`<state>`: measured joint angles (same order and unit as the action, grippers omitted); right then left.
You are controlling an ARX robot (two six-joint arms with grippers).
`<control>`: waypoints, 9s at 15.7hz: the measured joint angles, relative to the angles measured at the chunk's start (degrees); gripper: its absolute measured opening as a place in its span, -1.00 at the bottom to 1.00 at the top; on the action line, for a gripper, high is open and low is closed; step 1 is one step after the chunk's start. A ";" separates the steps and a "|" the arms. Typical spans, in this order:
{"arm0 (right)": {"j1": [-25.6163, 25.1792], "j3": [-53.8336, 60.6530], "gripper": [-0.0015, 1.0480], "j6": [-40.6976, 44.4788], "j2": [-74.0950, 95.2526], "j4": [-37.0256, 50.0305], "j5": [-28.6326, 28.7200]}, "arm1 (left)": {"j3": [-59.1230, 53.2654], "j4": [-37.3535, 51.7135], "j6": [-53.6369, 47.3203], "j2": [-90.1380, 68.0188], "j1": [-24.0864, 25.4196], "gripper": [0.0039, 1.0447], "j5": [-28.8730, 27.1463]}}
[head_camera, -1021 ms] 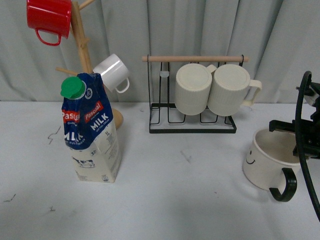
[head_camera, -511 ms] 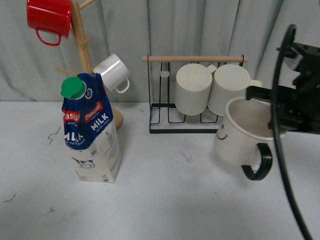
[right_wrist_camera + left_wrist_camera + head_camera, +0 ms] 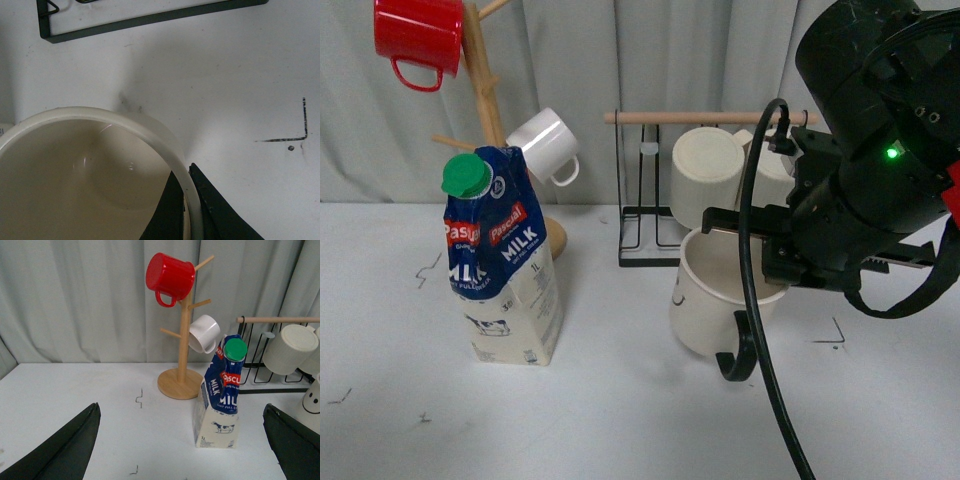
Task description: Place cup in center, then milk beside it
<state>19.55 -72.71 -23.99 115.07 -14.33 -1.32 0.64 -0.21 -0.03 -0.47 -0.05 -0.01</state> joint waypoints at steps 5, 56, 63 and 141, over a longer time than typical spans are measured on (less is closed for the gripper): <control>-0.07 -2.05 -0.94 -0.20 4.90 -1.16 -1.22 | 0.00 -0.02 0.00 0.00 0.00 0.88 0.00; -19.56 72.04 -0.96 23.63 -98.14 31.39 1.29 | 0.00 0.00 0.00 0.00 0.02 0.88 0.00; -19.56 72.04 -0.96 23.63 -104.98 24.57 1.29 | 0.00 0.00 0.00 0.00 0.02 0.88 0.00; -19.56 72.04 0.87 23.65 -114.81 14.14 1.25 | 6.82 60.35 1.05 -66.66 -22.36 -0.20 -22.84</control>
<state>-0.01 -0.67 -0.34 0.25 -0.19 -0.08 7.46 60.14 1.02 -67.13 -22.41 -22.85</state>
